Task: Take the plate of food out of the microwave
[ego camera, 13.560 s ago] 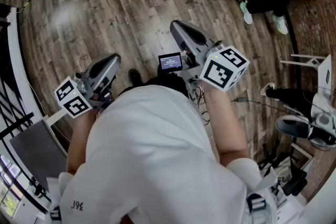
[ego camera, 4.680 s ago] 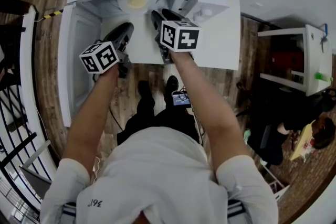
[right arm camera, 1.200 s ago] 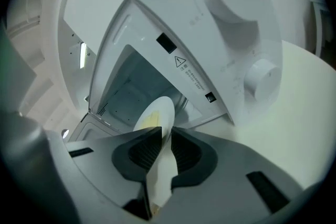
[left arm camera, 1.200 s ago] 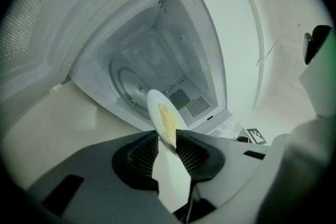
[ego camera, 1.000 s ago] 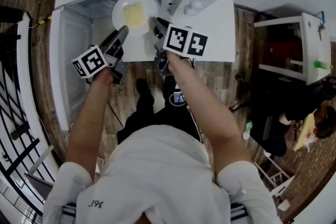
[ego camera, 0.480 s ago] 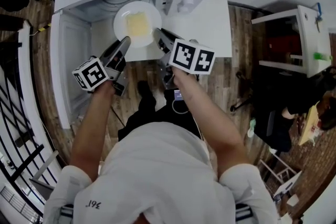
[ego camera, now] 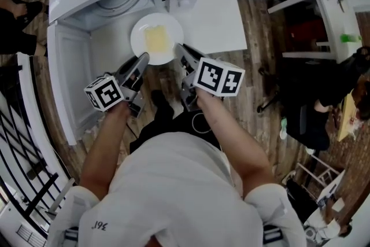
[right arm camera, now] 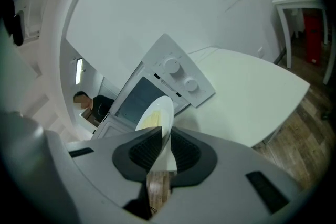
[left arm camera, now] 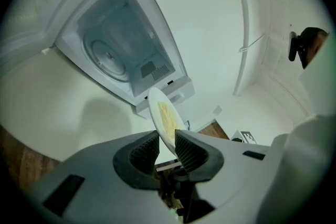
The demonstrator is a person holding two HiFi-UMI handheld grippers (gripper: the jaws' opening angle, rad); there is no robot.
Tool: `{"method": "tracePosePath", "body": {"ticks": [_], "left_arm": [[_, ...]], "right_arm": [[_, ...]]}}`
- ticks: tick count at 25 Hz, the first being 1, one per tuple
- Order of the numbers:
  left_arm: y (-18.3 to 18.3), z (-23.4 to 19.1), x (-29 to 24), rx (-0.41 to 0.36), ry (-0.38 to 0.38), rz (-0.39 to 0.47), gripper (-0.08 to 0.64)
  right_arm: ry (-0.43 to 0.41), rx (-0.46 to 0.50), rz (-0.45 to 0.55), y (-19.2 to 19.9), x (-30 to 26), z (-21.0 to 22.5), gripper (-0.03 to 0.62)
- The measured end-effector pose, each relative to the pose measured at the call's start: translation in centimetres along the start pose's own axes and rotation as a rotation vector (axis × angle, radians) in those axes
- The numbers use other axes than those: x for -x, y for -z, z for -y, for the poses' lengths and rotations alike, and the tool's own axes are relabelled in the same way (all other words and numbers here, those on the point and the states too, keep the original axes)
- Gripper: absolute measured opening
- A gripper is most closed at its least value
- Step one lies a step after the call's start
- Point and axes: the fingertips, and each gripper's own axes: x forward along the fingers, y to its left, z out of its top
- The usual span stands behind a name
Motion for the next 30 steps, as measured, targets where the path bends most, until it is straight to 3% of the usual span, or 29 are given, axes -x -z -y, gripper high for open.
{"method": "tracePosePath", "body": {"ticks": [12, 22, 30], "left_arm": [[5.3, 2.3, -1.7, -0.018, 0.047, -0.148, 0.097], [8.3, 4.0, -6.8, -0.058, 0.056, -0.251, 0.097], [9.4, 3.2, -12.0, -0.108, 0.022, -0.331, 0.097]], "right_arm": [[0.071, -0.075, 0.069, 2.2, 5.5, 3.7, 0.055], [0.131, -0.101, 0.125, 0.2, 9.1, 8.2, 0.055], [0.201, -0.106, 0.135, -1.7, 8.8, 12.9, 0.054]]}}
